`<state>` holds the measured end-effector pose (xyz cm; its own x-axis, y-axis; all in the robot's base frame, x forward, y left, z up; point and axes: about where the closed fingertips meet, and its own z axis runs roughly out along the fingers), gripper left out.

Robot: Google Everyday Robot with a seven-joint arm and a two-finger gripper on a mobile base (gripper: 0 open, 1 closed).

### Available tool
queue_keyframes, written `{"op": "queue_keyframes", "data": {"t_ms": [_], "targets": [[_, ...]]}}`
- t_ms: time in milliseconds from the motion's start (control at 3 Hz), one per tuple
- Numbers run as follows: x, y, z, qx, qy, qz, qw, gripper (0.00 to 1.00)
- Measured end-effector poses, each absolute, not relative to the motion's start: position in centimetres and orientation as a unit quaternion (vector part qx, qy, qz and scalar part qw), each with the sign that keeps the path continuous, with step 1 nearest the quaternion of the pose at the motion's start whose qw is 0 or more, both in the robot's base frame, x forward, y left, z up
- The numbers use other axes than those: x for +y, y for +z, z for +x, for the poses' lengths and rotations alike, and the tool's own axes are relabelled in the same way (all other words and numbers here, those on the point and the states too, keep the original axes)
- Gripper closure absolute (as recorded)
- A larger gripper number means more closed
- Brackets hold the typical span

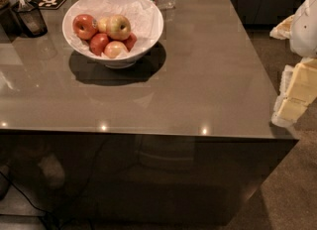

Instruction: Pick apple from white bowl

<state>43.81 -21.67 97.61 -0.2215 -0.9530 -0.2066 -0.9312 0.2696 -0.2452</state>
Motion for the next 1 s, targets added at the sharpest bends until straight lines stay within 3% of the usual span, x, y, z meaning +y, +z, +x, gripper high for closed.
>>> {"op": "queue_keyframes", "data": {"t_ms": [1000], "targets": [[-19.0,99.2,46.8,0.808,0.007,-0.571,0.149,0.00]]}}
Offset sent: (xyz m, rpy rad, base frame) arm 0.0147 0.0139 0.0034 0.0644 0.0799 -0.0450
